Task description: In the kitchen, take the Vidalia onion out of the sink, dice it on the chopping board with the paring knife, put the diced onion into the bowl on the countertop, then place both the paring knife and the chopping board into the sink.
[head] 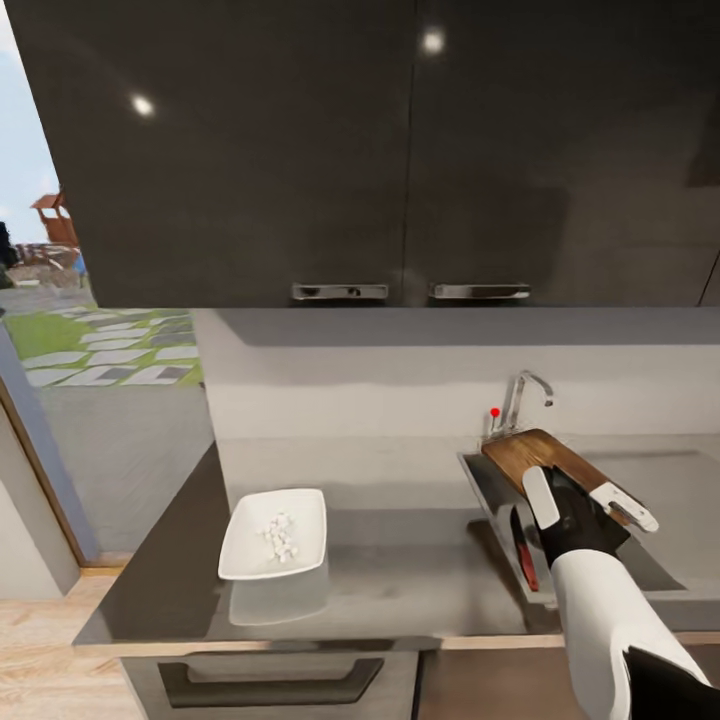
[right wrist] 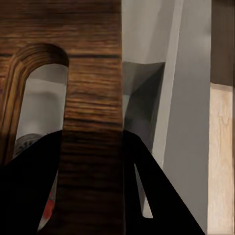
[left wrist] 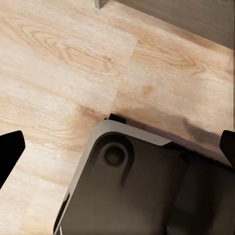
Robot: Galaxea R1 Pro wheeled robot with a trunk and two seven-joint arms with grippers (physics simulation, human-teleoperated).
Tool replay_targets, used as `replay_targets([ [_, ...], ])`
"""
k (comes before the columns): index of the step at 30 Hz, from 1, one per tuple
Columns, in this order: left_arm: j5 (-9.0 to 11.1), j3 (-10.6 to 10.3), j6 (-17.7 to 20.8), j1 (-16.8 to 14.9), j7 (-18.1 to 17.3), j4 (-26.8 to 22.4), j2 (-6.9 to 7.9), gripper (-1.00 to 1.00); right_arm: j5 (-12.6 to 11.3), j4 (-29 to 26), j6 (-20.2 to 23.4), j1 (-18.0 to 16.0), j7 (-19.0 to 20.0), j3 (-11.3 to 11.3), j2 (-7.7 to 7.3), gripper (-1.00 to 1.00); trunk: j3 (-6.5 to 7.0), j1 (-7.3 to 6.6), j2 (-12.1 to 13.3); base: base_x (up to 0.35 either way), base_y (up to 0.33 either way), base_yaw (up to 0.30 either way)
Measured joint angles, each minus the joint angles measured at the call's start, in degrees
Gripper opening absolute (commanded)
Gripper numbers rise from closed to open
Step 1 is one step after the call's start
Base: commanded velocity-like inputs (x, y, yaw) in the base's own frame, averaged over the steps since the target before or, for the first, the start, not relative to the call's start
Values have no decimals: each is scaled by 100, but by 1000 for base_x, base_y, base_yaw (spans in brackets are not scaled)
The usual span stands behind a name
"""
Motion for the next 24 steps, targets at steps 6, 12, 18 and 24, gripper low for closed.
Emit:
replay_targets([
  [6, 1, 1, -1, 0, 0, 4, 0, 100, -22, 654, -581, -1, 5, -2, 6, -100, 0, 1, 0, 11, -12, 0],
  [12, 1, 0, -1, -1, 0, 4, 0, 100, 1, 887, -782, -1, 21, 5, 14, -100, 1, 1, -1, 0, 0, 0],
  [18, 1, -1, -1, 0, 0, 4, -8, 100, -1, 898, -801, -2, 21, 8, 16, -100, 1, 1, -1, 0, 0, 0],
  [24, 1, -6, -1, -1, 0, 5, -9, 100, -186, 892, -795, -2, 2, 14, 25, -100, 1, 1, -1, 0, 0, 0],
])
